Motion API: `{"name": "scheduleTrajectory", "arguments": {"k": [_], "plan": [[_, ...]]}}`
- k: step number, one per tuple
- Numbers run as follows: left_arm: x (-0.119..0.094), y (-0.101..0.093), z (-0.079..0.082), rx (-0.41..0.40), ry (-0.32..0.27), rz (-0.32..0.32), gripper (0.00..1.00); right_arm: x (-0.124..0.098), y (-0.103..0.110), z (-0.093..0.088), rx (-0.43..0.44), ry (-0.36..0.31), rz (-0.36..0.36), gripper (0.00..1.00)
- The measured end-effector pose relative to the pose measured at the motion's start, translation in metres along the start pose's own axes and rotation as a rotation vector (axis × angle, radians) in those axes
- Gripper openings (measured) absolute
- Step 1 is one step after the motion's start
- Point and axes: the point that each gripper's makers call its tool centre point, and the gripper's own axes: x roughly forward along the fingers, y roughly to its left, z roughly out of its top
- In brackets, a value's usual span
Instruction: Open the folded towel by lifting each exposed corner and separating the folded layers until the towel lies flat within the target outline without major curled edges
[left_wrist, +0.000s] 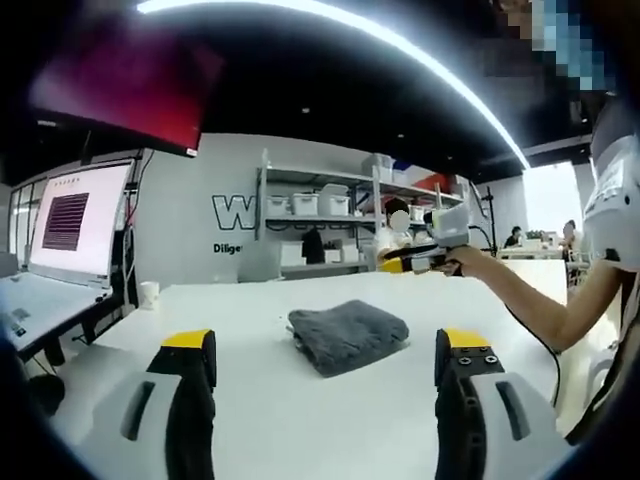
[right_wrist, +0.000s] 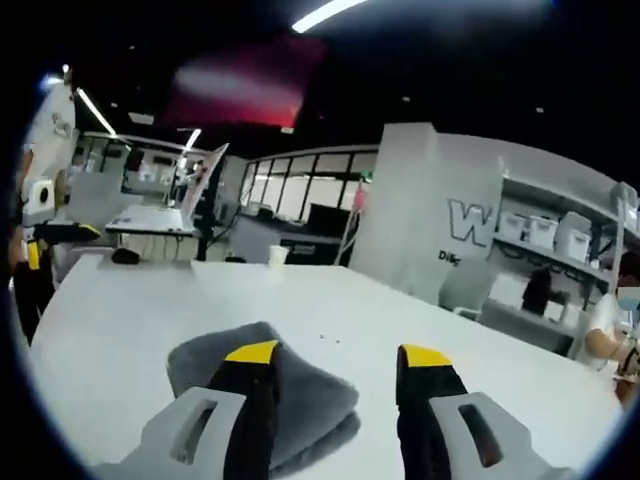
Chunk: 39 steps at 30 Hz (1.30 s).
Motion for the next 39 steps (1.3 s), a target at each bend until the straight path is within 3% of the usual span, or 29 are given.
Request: {"name": "scheduleTrajectory", "arguments": {"k": [4, 7, 11, 16, 26, 39], "plan": [[0.000, -0.003, -0.002, 0.001, 0.010, -0.004, 0.89, 0.010, -0.003, -0.020, 0.030, 0.029, -0.018, 0.41], [0.000, -0.004, -0.004, 0.001, 0.016, -0.003, 0.89, 0.018, -0.003, -0.033, 0.115, 0.019, -0.024, 0.41], [0.000, -0.003, -0.005, -0.002, 0.020, 0.002, 0.89, 0.022, -0.004, -0.045, 0.123, 0.035, -0.037, 0.40], [0.001, -0.003, -0.006, 0.000, 0.024, -0.002, 0.89, 0.023, -0.015, -0.052, 0.139, 0.028, -0.077, 0.40], [0.003, -0.005, -0.009, -0.004, 0.033, -0.005, 0.88, 0.034, -0.006, -0.067, 0.157, 0.036, -0.072, 0.37], [0.003, 0.000, -0.013, -0.002, 0.050, 0.008, 0.87, 0.048, 0.006, -0.087, 0.144, 0.041, -0.060, 0.23]]}}
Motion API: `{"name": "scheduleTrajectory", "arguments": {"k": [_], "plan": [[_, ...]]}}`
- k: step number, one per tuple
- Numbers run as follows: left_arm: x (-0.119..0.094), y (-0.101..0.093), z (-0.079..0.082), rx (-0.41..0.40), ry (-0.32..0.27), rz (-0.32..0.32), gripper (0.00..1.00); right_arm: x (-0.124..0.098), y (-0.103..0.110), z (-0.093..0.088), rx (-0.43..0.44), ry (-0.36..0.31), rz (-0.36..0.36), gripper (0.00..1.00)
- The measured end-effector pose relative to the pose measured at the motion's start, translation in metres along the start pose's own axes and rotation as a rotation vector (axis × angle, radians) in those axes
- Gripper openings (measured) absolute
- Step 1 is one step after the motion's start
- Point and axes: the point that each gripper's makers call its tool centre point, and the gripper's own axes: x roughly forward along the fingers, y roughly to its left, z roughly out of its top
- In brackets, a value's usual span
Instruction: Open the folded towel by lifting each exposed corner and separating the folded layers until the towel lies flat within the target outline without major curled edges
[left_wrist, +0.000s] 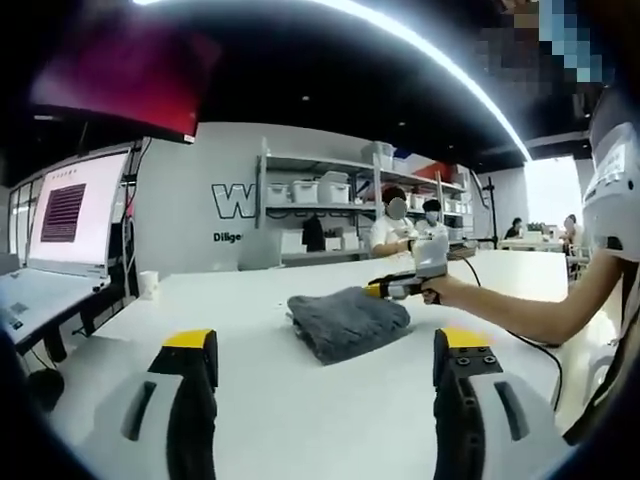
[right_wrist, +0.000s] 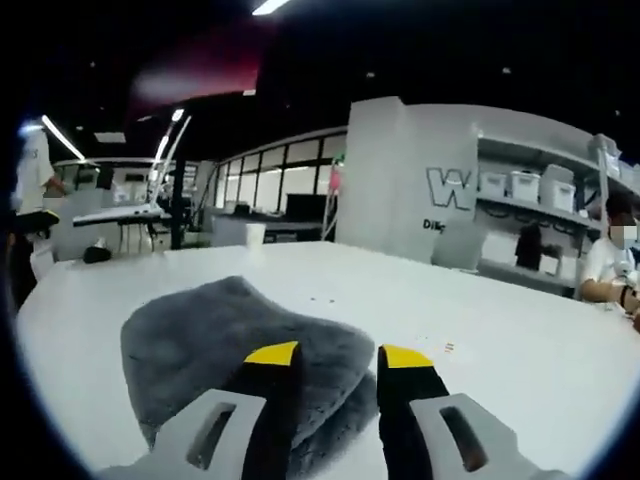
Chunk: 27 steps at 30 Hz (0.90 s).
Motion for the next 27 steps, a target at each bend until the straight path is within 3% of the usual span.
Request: {"name": "scheduleTrajectory", "arguments": {"k": [9, 17, 23, 25, 27], "plan": [[0.003, 0.002, -0.012, 0.007, 0.036, 0.010, 0.88, 0.004, -0.005, -0.018, 0.047, 0.027, 0.004, 0.24], [0.003, 0.003, -0.014, 0.003, 0.036, 0.011, 0.87, 0.003, 0.008, -0.023, 0.084, 0.020, 0.047, 0.16], [0.006, 0.001, -0.024, 0.025, 0.072, 0.001, 0.88, 0.004, 0.007, -0.021, 0.090, 0.016, 0.047, 0.15], [0.006, 0.000, -0.025, 0.018, 0.074, -0.006, 0.87, 0.003, 0.012, -0.020, 0.140, 0.032, 0.060, 0.11], [0.006, -0.001, -0.026, 0.015, 0.076, -0.015, 0.87, 0.004, 0.015, -0.015, 0.082, 0.013, 0.069, 0.06]]}}
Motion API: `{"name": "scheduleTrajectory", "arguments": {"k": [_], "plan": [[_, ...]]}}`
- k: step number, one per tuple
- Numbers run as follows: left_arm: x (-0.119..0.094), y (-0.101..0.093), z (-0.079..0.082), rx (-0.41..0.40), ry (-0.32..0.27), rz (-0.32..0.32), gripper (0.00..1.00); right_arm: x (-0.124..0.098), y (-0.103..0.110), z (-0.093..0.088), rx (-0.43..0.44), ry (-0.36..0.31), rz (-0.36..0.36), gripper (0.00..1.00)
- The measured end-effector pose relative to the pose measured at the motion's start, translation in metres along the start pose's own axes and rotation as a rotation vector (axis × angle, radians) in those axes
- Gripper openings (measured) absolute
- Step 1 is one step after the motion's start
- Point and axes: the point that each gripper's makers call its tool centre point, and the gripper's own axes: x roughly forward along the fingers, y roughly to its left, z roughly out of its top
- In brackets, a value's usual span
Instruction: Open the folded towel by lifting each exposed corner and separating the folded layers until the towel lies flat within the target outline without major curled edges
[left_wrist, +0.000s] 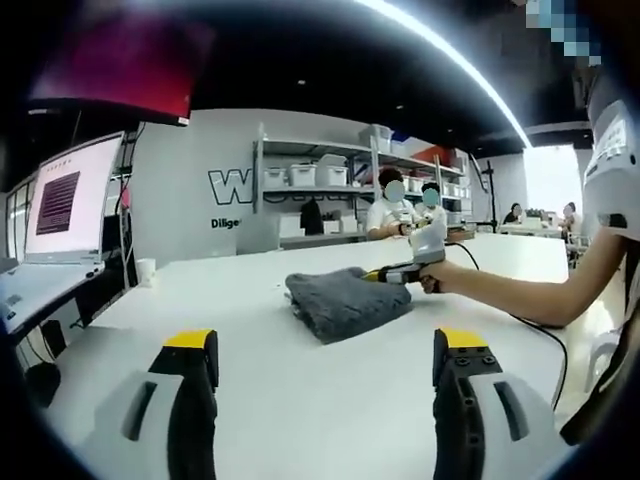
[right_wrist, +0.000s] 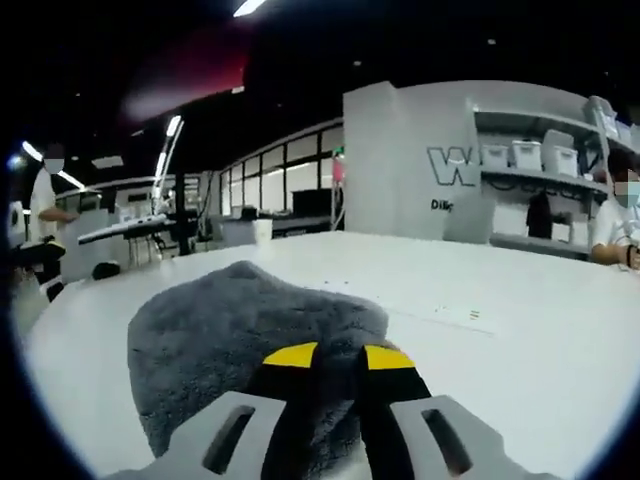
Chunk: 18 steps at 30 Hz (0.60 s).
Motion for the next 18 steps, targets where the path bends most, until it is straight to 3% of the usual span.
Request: {"name": "scheduleTrajectory", "arguments": {"k": [1, 7, 12, 18], "plan": [[0.000, 0.000, 0.000, -0.001, 0.001, 0.000, 0.87, -0.001, 0.006, 0.003, -0.037, -0.001, 0.010, 0.04], [-0.004, 0.004, -0.001, -0.005, 0.000, 0.012, 0.86, -0.005, 0.008, 0.010, -0.043, -0.025, 0.007, 0.02], [-0.006, 0.006, -0.002, -0.010, 0.000, 0.018, 0.85, -0.011, 0.012, 0.040, -0.060, -0.095, 0.041, 0.00], [-0.006, 0.002, 0.000, -0.013, -0.014, 0.005, 0.85, -0.012, 0.024, 0.056, -0.095, -0.123, 0.077, 0.00]]}}
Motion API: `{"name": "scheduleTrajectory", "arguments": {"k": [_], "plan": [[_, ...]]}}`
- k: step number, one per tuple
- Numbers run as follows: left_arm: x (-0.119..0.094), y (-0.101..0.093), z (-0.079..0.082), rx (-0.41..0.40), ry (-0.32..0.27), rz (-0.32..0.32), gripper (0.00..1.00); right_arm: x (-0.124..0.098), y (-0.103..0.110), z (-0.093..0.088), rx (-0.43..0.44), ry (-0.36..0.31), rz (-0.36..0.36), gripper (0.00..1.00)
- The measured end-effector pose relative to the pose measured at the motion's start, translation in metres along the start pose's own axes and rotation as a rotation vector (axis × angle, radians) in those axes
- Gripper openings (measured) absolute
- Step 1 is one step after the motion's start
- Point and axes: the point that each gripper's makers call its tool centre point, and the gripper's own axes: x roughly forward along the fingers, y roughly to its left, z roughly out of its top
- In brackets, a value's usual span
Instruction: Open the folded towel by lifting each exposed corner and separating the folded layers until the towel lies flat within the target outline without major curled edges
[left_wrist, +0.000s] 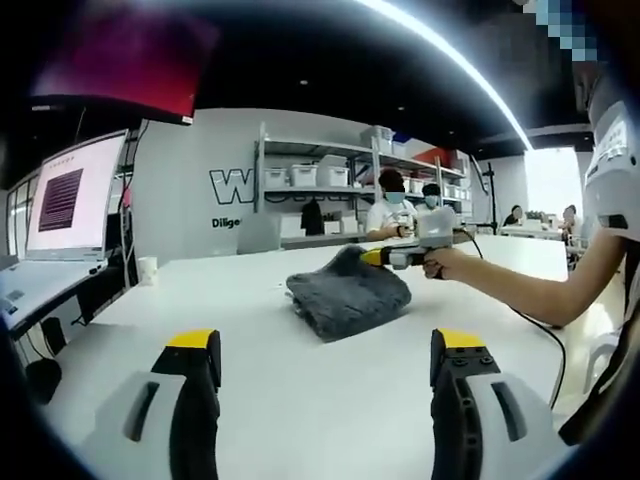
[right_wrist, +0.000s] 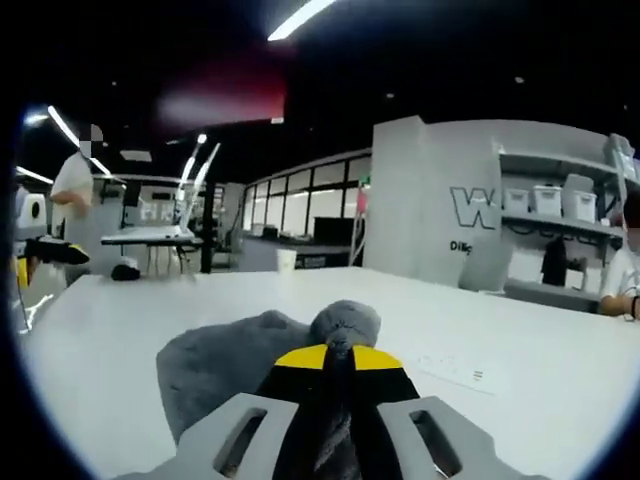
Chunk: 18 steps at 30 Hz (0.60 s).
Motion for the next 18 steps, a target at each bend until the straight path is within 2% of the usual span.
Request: {"name": "scheduleTrajectory", "arguments": {"k": [8, 11, 14, 18], "plan": [[0.000, 0.000, -0.001, -0.001, -0.012, -0.003, 0.85, -0.012, 0.019, 0.019, -0.080, -0.019, 0.043, 0.00], [0.002, -0.001, 0.000, -0.005, -0.020, -0.012, 0.85, -0.018, 0.023, 0.027, -0.089, -0.042, 0.059, 0.00], [0.005, -0.005, 0.001, -0.001, -0.024, -0.028, 0.85, -0.022, 0.022, 0.031, -0.149, -0.035, 0.052, 0.00], [0.007, -0.009, 0.003, -0.005, -0.032, -0.040, 0.85, -0.028, 0.035, 0.042, -0.164, -0.071, 0.088, 0.00]]}}
